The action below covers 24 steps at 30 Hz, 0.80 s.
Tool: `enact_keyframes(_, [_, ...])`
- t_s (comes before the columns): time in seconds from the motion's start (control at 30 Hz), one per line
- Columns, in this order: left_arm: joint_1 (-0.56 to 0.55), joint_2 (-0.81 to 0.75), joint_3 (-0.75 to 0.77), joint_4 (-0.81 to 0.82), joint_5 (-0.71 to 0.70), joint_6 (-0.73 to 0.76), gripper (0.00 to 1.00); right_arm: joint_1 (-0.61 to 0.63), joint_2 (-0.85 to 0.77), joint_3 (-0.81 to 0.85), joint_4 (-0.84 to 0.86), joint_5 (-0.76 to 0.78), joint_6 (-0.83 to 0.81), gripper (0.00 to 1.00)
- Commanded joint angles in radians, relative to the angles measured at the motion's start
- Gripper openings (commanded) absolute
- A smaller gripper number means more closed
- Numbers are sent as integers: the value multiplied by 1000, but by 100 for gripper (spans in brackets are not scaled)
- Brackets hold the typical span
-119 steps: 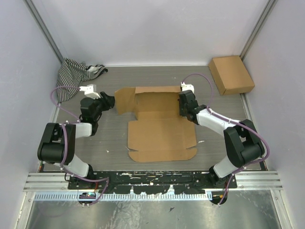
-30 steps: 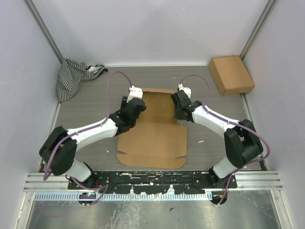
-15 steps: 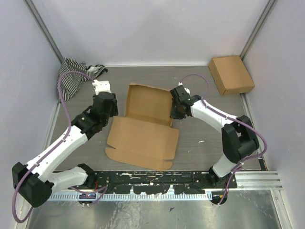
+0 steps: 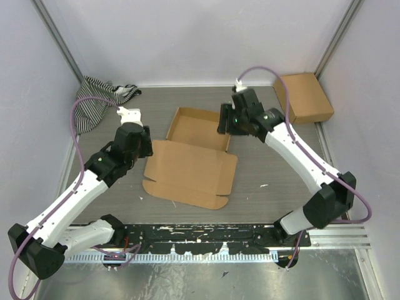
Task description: Fold the paper box
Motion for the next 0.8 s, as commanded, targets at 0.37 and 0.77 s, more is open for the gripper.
enact_keyframes(0.37, [7,-89,-132,73,36,-23,53,-34,727,700,247,32,-671,74])
enact_keyframes(0.77, [7,-74,-201,129,64,-35,50,-57,900,852,249,-48,-807,78])
